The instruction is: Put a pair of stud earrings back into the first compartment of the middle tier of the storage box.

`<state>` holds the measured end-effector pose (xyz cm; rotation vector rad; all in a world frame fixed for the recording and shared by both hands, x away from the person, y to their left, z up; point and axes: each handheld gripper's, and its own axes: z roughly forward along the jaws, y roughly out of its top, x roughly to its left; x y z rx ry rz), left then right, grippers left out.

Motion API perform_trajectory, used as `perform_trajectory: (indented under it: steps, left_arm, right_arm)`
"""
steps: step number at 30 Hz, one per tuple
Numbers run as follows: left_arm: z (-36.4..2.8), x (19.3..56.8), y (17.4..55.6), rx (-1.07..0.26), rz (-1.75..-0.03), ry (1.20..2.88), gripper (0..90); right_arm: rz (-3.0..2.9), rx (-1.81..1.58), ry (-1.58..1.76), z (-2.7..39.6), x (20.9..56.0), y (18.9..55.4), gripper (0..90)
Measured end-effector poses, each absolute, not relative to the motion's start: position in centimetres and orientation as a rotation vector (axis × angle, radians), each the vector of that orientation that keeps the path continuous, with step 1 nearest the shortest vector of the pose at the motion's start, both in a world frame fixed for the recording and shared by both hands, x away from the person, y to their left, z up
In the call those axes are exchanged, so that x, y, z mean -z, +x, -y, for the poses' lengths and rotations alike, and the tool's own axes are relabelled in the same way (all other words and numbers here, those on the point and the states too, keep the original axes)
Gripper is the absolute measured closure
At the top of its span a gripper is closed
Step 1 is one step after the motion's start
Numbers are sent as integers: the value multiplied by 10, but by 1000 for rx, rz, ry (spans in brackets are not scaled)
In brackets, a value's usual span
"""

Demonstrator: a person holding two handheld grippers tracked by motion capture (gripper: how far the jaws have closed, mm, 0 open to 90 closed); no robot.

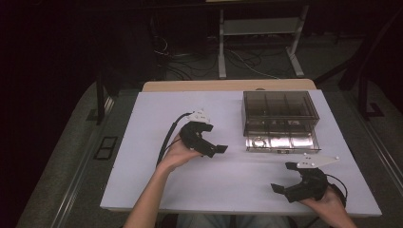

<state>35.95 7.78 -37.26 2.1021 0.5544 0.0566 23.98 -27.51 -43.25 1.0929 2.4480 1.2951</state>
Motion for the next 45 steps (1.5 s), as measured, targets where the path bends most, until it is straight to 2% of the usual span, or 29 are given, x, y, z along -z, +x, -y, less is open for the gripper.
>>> perform_trajectory:
  steps: [30,45]
  left_arm:
    - [-132,409,321,-110,-678,2013,0]
    - [-168,427,284,-182,-764,1903,0]
  right_arm:
    - [-2456,-1290,1101,275,433,239,2]
    - [-2460,-1289,1099,274,433,239,2]
